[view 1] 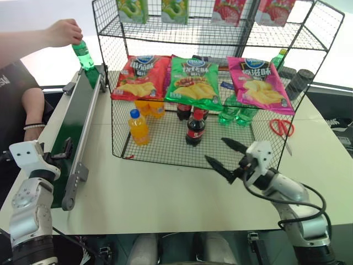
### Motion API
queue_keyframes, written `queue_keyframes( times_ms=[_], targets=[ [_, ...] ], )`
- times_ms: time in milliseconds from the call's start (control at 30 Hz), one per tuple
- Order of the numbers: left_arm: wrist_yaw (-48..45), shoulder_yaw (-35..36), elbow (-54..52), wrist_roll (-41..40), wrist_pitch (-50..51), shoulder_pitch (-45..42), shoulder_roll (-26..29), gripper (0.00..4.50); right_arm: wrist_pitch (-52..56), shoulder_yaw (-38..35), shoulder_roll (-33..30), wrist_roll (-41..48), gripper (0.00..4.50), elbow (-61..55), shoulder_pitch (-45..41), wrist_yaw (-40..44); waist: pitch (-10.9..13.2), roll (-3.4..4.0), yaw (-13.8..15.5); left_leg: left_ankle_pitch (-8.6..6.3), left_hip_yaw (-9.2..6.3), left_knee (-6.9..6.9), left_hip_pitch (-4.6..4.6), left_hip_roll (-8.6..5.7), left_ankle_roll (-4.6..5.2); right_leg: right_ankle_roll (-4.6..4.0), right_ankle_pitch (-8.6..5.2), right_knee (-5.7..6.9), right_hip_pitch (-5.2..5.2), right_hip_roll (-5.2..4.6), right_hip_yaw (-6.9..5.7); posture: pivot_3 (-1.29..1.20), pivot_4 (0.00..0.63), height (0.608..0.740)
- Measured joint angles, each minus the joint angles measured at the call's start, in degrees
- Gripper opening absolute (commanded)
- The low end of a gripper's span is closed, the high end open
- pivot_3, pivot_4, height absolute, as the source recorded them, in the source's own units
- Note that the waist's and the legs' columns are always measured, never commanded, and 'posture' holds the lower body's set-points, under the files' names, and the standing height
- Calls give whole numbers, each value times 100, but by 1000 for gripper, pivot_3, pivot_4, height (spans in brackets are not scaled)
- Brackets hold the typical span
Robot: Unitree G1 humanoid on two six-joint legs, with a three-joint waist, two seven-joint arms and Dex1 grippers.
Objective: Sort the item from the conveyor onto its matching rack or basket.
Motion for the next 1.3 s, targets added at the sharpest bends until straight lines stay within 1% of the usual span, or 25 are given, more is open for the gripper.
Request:
queue_keyframes(
  times_ms=[167, 300, 833, 1300],
  targets=[
    [192, -10, 209, 184, -319, -65, -175, 4500, 94, 568, 57, -15, 4461, -420, 267, 90, -9, -15, -4, 0, 0, 0, 0, 0, -1, 0, 0, -1, 0, -3, -1, 0, 150, 732],
    [333, -29, 368, 376, -526, -88, -264, 4500, 140, 773, 117, -11, 4461, -485, 392, 91, -13, -23, -6, 0, 0, 0, 1, 0, -1, 0, 0, 0, 0, -4, -1, 0, 150, 732],
    [449, -42, 611, 568, -1045, -128, -499, 4500, -506, 1067, 68, -294, 4461, -194, 486, 532, -18, -33, -4, 0, 0, 0, 1, 0, -1, 0, 0, 0, 0, -4, -3, 0, 150, 732],
    [532, -42, 612, 619, -1158, -153, -571, 4500, -540, 1202, 80, -243, 4461, -141, 612, 855, -19, -34, -3, 0, 0, 0, 1, 0, -1, 0, 0, 0, 0, -7, -3, 0, 150, 732]
  ],
)
